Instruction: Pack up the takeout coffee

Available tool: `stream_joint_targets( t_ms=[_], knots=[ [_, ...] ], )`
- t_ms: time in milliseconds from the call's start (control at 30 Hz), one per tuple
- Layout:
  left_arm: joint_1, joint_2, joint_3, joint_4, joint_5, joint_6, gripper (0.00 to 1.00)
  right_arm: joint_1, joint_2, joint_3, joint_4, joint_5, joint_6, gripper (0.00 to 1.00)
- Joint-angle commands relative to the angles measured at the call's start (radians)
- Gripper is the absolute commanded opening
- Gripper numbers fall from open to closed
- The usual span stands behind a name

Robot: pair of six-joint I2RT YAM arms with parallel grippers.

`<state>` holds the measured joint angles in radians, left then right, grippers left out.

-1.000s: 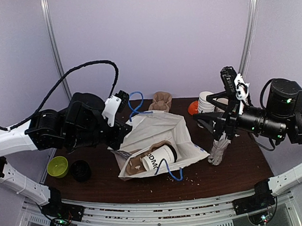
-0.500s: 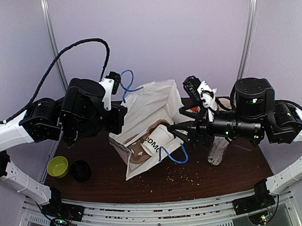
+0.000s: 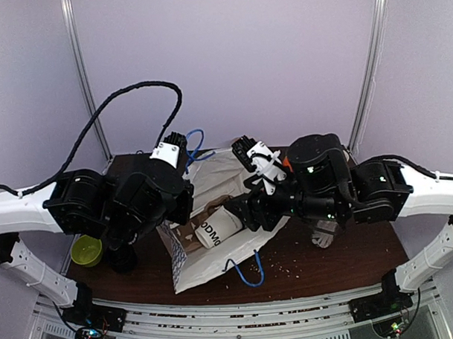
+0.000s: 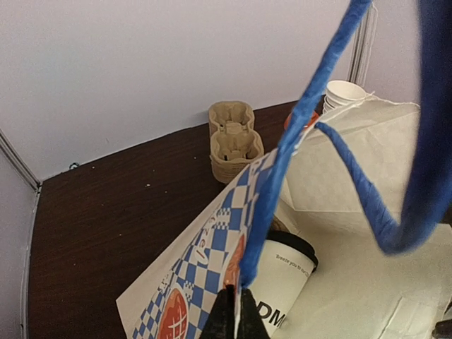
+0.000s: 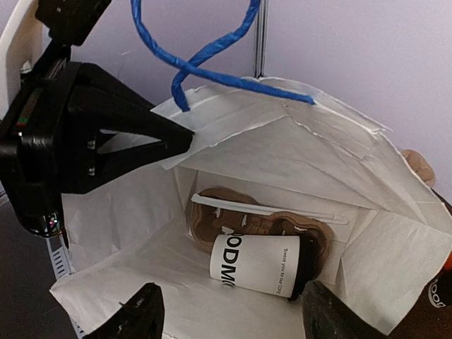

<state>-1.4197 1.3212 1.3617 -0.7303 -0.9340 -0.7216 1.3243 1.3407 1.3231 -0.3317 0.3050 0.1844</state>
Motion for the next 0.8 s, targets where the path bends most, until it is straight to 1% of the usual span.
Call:
stream_joint_targets(
  t_ms=[0, 167, 300, 400, 500, 600, 767],
  knots=[
    [-0.016, 0.022, -0.028, 0.141, -0.086, 0.024, 0.0, -0.026, -0.023, -0.009, -0.035, 0.025, 0.09, 0.68],
    [-0.016, 0.041, -0.067, 0.222, -0.063, 0.04, 0.0, -0.033, 0.03, -0.045, 0.006, -0.003, 0.138, 0.63],
    [-0.016, 0.06, -0.075, 0.231, -0.059, 0.012, 0.0, -0.035, 0.068, -0.079, 0.019, 0.005, 0.175, 0.6],
    [-0.016, 0.06, -0.084, 0.239, -0.055, -0.008, 0.0, -0.044, 0.072, -0.141, 0.039, 0.036, 0.221, 0.58],
    [-0.016, 0.056, -0.093, 0.262, -0.033, -0.007, 0.0, -0.054, 0.061, -0.222, 0.082, 0.064, 0.28, 0.59],
    [-0.016, 0.061, -0.089, 0.266, -0.011, -0.002, 0.0, -0.06, 0.044, -0.294, 0.121, 0.091, 0.325, 0.62],
    [-0.017, 0.066, -0.101, 0.299, 0.014, 0.007, 0.0, -0.092, 0.034, -0.332, 0.209, 0.142, 0.412, 0.63]
  ],
)
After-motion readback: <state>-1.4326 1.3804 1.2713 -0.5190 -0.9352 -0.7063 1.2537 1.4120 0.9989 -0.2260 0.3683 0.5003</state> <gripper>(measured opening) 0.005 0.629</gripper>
